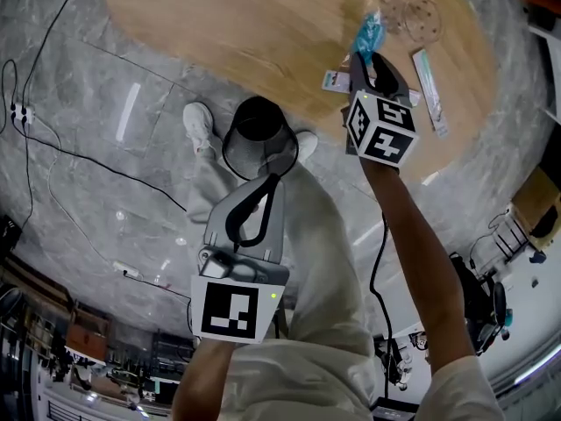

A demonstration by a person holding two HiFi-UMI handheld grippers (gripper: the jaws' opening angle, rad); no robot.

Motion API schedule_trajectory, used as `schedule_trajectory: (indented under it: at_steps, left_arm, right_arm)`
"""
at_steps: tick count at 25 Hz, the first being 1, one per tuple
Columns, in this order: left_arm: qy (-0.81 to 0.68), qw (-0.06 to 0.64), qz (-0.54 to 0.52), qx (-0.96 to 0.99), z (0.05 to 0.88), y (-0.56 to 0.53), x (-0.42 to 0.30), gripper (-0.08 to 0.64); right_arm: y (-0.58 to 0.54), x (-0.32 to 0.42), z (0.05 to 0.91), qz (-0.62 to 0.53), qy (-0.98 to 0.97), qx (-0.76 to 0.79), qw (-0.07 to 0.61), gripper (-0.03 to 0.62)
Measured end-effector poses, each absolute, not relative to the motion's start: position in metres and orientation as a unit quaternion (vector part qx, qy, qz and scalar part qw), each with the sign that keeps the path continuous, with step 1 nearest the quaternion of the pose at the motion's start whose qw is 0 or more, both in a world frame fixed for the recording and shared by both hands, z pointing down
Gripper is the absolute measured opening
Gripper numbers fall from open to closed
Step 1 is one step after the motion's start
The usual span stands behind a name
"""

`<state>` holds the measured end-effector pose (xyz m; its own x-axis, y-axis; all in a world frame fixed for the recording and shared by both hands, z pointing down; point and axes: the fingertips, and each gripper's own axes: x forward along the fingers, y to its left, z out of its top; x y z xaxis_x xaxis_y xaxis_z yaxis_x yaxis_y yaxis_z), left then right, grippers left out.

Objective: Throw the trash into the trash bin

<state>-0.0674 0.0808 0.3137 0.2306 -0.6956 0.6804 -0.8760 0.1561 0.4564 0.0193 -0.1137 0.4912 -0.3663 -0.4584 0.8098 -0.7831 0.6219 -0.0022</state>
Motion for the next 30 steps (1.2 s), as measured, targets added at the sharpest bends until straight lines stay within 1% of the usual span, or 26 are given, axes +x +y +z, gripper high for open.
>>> schedule_trajectory:
  at_steps: [1,2,3,6,13,17,30]
  left_arm:
    - [-0.612,0.452,0.100,0.642,0.314,0.081,-0.068,0.000]
    - [-0.612,0.452,0.100,0.641,0.314,0.081,-0.070,0.000]
    - [-0.612,0.453,0.100,0.641,0.314,0.082,-0.071,0.000]
    - [-0.612,0.454,0.101,0.640,0.314,0.085,-0.076,0.000]
    - [-0.611,0.452,0.103,0.642,0.314,0.091,-0.080,0.000]
    - [-0.609,0.448,0.107,0.646,0.314,0.094,-0.084,0.000]
    - [-0.596,0.433,0.133,0.663,0.319,0.114,-0.093,0.000]
  right_arm:
    - [-0.115,0.020,0.492,0.197,-0.801,0.388,0.412,0.085]
    - [-0.116,0.021,0.492,0.193,-0.800,0.388,0.415,0.054]
    - [-0.116,0.021,0.490,0.189,-0.800,0.388,0.416,0.037]
    - [-0.116,0.018,0.480,0.175,-0.806,0.390,0.409,0.031]
    - [-0.107,0.018,0.439,0.155,-0.826,0.401,0.365,0.029]
    - [-0.100,0.016,0.426,0.157,-0.832,0.399,0.352,0.029]
    - [-0.028,0.004,0.405,0.171,-0.853,0.352,0.345,0.029]
